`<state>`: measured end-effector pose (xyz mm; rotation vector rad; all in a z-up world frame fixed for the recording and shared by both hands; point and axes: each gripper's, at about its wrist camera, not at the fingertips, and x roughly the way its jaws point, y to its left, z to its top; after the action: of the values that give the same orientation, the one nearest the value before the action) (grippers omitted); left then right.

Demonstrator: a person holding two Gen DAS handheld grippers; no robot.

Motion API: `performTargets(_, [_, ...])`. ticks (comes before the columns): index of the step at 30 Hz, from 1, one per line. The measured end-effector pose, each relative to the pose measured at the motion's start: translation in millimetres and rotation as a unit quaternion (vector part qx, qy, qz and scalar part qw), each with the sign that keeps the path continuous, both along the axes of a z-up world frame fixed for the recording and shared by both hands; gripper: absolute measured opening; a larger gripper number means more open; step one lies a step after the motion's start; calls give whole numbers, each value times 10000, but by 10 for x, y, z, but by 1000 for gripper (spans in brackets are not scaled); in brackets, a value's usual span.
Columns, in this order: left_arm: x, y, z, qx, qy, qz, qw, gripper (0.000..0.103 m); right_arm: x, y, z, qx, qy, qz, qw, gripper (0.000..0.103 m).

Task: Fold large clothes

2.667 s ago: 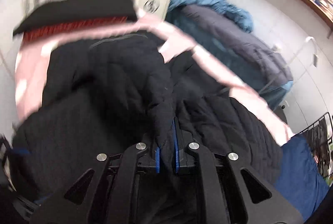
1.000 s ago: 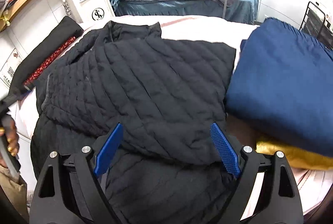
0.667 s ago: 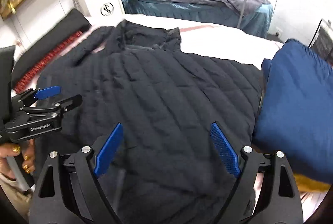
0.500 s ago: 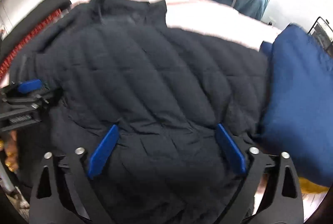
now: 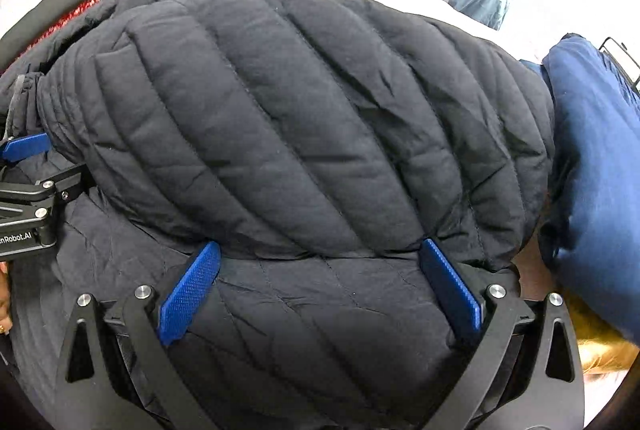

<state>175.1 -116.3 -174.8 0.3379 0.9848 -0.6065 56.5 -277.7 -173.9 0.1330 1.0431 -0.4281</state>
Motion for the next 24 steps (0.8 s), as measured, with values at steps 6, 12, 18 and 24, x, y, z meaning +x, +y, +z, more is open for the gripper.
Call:
performTargets(6, [-14, -14, 18, -17, -22, -8, 10000, 97, -43, 17, 5, 8, -106, -24, 9999, 98])
performTargets(12, [-93, 9, 152, 65, -118, 75, 9999, 97, -101, -25, 206, 274, 133, -92, 9995, 98])
performTargets(18, [-364, 182, 461, 10, -321, 131, 9994, 97, -573, 165, 565, 366, -381, 29, 9986, 98])
performTargets(24, [-516, 580, 653, 45, -789, 272, 9965, 97, -799, 373, 462, 209, -99, 291, 9993, 98])
